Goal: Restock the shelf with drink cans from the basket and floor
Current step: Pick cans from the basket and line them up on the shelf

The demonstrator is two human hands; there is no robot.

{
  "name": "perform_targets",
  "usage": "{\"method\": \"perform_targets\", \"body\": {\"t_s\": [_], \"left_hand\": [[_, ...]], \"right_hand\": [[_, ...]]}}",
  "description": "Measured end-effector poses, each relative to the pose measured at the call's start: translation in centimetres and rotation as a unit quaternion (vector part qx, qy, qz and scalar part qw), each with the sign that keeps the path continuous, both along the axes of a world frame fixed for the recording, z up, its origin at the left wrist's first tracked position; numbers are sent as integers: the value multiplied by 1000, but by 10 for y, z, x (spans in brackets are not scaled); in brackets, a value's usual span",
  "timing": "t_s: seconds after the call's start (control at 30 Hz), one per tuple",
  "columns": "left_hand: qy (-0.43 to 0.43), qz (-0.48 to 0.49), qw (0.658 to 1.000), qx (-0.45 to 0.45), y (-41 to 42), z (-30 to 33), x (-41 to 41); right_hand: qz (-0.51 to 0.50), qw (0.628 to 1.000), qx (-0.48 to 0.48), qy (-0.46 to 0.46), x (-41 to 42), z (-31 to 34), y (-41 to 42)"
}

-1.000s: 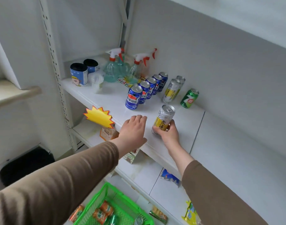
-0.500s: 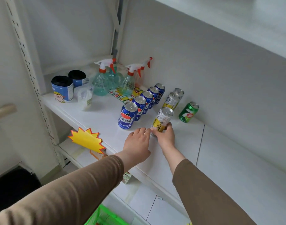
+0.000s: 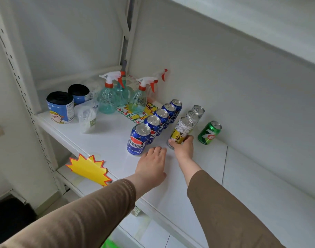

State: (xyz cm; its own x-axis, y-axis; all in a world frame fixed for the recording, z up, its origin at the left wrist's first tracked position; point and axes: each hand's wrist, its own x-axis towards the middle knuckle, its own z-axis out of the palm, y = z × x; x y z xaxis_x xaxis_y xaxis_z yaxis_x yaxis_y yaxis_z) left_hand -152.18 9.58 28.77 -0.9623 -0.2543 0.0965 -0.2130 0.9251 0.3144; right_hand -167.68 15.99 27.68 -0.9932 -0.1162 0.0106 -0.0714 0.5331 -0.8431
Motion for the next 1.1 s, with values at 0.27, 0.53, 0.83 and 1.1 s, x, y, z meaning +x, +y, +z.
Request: {"method": "perform_targets", "body": {"t_s": [0.27,0.53,0.83,1.1], "left_hand": [[3,5,1000,-2,1,-1,-7],[9,21,1000,-12,7,-3,8],[10,57,998,-7,21,-7,65],[94,71,992,-44,35,-35,158]], "right_hand": [[-2,1000,27,10,-7,3,0],[2,1000,22,3,18,6,17],[114,974,148,130,107,2,73],[186,906,230,304,208,-12,112]]}}
